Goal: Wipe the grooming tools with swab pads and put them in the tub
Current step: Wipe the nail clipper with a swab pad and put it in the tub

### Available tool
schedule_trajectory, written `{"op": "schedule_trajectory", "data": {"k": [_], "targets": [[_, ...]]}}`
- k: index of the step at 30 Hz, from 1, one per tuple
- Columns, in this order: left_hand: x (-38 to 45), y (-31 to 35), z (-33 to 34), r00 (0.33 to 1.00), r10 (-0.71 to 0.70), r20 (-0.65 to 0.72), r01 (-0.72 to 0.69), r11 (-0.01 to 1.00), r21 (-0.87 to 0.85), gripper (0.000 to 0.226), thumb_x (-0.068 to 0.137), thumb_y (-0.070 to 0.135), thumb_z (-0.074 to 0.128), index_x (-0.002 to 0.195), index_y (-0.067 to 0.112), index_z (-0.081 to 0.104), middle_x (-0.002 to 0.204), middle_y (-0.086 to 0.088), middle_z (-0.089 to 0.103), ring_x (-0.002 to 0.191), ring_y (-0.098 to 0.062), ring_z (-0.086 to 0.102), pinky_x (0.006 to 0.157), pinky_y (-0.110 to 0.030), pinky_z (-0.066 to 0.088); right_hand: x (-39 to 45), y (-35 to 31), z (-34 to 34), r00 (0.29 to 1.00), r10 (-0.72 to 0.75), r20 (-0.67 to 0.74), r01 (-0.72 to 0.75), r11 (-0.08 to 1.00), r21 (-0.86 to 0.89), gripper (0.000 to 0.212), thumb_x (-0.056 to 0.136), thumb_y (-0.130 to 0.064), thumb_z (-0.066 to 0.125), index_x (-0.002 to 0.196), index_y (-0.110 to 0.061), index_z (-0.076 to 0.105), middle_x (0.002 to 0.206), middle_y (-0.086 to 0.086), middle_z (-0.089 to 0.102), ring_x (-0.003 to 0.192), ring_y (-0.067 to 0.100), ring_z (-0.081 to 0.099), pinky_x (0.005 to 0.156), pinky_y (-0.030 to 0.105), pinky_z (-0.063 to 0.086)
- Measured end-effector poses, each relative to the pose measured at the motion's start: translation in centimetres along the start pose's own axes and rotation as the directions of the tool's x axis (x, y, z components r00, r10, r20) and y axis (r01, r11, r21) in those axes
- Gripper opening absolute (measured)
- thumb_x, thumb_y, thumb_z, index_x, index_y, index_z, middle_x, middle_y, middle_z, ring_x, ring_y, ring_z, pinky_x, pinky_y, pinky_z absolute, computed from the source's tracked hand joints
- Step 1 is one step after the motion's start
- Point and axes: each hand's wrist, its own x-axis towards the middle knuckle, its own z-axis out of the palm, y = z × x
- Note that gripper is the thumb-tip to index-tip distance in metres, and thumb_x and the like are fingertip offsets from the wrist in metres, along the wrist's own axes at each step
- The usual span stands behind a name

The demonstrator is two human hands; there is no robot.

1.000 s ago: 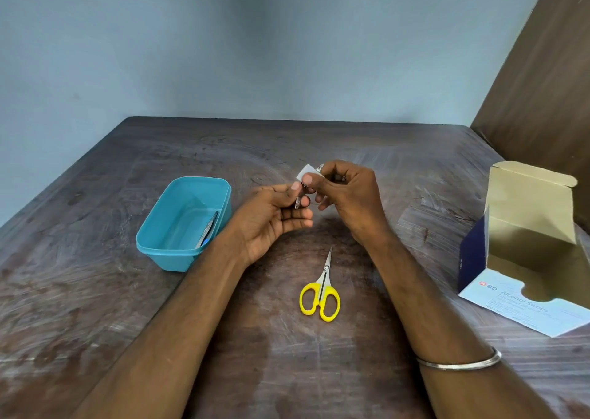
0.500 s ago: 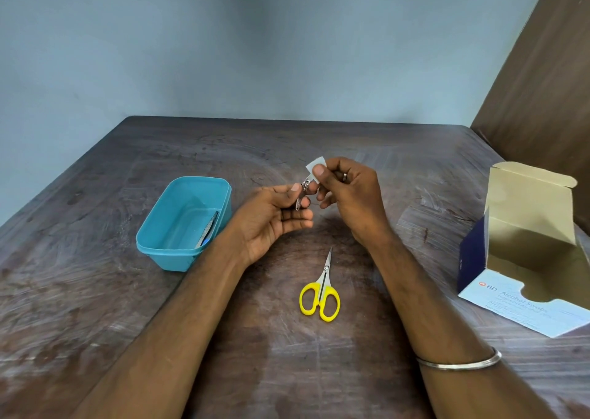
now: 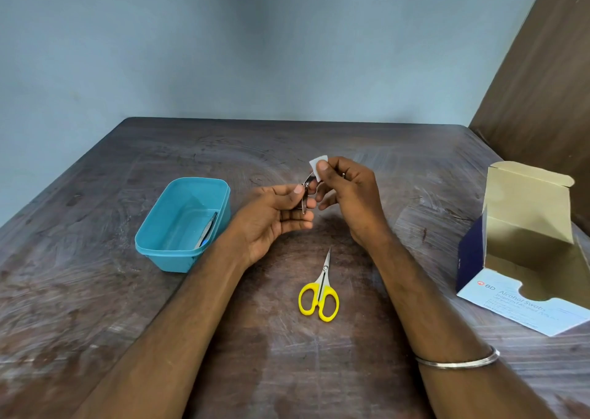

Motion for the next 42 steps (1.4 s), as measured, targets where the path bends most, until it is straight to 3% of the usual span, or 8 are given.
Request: {"op": "schedule_trajectory", "data": {"k": [5,7,10,15,22,31,38,42], "targets": [[0.4,-0.7,0.1,0.949,0.264,-0.173,-0.197,0.923,0.329,0.017,0.093,0.01,0.064,0.108,0.007,0.072,0.085,-0.009,0.076,0.073,-0.022,0.073,0.067,-0.033,0.061,0.0,-0.1,0.0,0.999,0.047,-0.011,-0.047,0.999,0.021,0.019,0.099,-0.022,0.06,0.095,-0.01,0.074,0.084,0.007,0.077,0.063,0.023,0.061,0.053,0.031,0.051],[0.5,-1.0,0.2,0.886,0.43,-0.172,-0.273,0.785,0.556,0.018,0.091,0.01,0.067,0.108,0.012,0.073,0.087,-0.005,0.076,0.077,-0.019,0.073,0.067,-0.03,0.06,0.1,-0.1,0.0,0.995,0.094,-0.018,-0.093,0.995,0.047,0.019,0.098,-0.023,0.062,0.095,-0.009,0.075,0.084,0.009,0.077,0.063,0.024,0.061,0.054,0.033,0.052],[0.5,-1.2,0.3,0.792,0.603,-0.097,-0.286,0.506,0.814,0.021,0.088,0.017,0.071,0.108,0.019,0.075,0.099,0.004,0.076,0.088,-0.008,0.069,0.08,-0.025,0.056,0.1,0.0,0.0,0.99,0.136,-0.025,-0.133,0.988,0.082,0.018,0.096,-0.02,0.064,0.095,-0.005,0.074,0.087,0.011,0.077,0.062,0.024,0.064,0.054,0.033,0.053],[0.2,-1.1,0.5,0.701,0.713,-0.014,-0.32,0.332,0.887,0.023,0.086,0.014,0.073,0.109,0.016,0.076,0.103,0.001,0.076,0.091,-0.01,0.067,0.079,-0.015,0.046,0.1,-0.3,0.0,0.984,0.176,-0.007,-0.173,0.973,0.15,0.011,0.086,-0.013,0.076,0.089,-0.004,0.072,0.083,0.013,0.076,0.061,0.023,0.068,0.053,0.031,0.053],[0.2,-1.1,0.3,0.672,0.741,-0.004,-0.327,0.302,0.895,0.026,0.085,0.013,0.073,0.111,0.016,0.076,0.104,0.0,0.076,0.093,-0.012,0.068,0.086,-0.03,0.056,-0.2,-0.7,0.4,0.985,0.173,0.016,-0.173,0.965,0.195,0.009,0.08,-0.005,0.08,0.084,-0.005,0.071,0.078,0.011,0.074,0.061,0.022,0.07,0.055,0.032,0.057],[-0.1,-0.9,0.6,0.66,0.751,-0.041,-0.329,0.338,0.882,0.027,0.085,0.011,0.073,0.112,0.015,0.074,0.106,-0.002,0.075,0.093,-0.009,0.066,0.083,-0.019,0.05,-0.2,-0.4,0.2,0.989,0.146,0.025,-0.148,0.976,0.162,0.011,0.094,-0.016,0.067,0.093,-0.006,0.073,0.085,0.013,0.076,0.066,0.022,0.071,0.059,0.034,0.059],[0.2,-1.0,0.4,0.662,0.749,-0.02,-0.334,0.319,0.887,0.026,0.085,0.013,0.074,0.11,0.018,0.075,0.105,0.001,0.076,0.093,-0.008,0.067,0.084,-0.022,0.053,-0.1,-0.4,0.4,0.988,0.153,0.025,-0.155,0.969,0.192,0.009,0.082,-0.004,0.078,0.081,-0.007,0.07,0.08,0.009,0.075,0.064,0.023,0.071,0.06,0.036,0.06],[0.1,-0.9,0.5,0.665,0.746,-0.029,-0.327,0.327,0.887,0.026,0.085,0.014,0.074,0.11,0.019,0.075,0.105,0.002,0.076,0.091,-0.007,0.066,0.082,-0.018,0.05,-0.1,-0.3,0.4,0.99,0.144,0.007,-0.142,0.965,0.221,0.004,0.087,-0.006,0.074,0.083,-0.005,0.071,0.078,0.01,0.075,0.062,0.021,0.071,0.06,0.034,0.061]]}}
